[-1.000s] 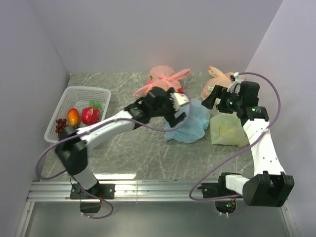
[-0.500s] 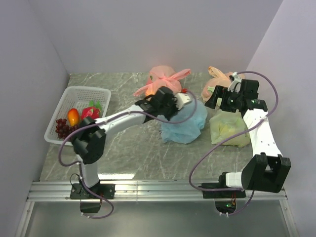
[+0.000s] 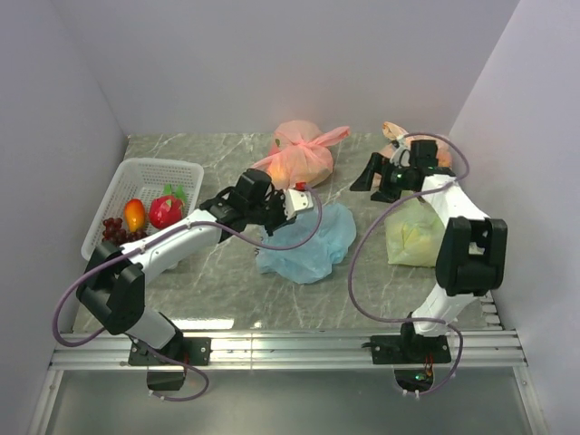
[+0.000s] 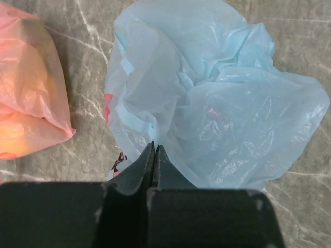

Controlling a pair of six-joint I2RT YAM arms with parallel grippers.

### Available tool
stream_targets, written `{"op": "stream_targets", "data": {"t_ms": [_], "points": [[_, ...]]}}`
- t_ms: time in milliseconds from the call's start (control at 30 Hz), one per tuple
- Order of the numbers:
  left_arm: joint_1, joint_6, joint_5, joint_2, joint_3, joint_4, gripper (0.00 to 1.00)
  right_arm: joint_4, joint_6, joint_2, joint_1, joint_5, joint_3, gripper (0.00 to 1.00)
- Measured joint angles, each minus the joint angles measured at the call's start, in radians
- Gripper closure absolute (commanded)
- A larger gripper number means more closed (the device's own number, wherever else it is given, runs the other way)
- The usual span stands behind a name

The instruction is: Place the fake fruits into the plastic bag and tie a complex knot

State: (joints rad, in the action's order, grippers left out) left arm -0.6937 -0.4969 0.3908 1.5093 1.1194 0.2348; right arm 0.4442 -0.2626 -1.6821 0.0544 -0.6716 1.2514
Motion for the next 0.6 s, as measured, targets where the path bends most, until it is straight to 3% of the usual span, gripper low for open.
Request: {"op": "stream_targets", "data": {"t_ms": [233, 300, 400, 433, 500, 600], "points": [[0.026, -0.008, 0.014, -0.002, -0.031, -0.031, 1.0, -0.038, -0.056, -0.133, -0.098, -0.004, -0.003, 0.0], [0.031, -0.008, 0.014, -0.003, -0.039, -0.033, 1.0, -0.042, -0.066, -0.162, -0.107, -0.011, -0.003, 0.05], [0.037, -0.008, 0.014, -0.007, -0.045, -0.034, 1.0, -0.046, -0.096, -0.205, -0.106, -0.057, -0.003, 0.44], [0.039, -0.008, 0.014, -0.008, -0.045, -0.035, 1.0, -0.05, -0.105, -0.216, -0.106, -0.077, -0.003, 0.7], [0.049, -0.006, 0.014, -0.013, -0.045, -0.033, 1.0, -0.056, -0.113, -0.228, -0.105, -0.115, -0.003, 1.0], [0.096, 0.024, 0.029, -0.03, -0.044, -0.02, 1.0, -0.038, -0.121, -0.219, -0.089, -0.171, 0.006, 1.0]]}}
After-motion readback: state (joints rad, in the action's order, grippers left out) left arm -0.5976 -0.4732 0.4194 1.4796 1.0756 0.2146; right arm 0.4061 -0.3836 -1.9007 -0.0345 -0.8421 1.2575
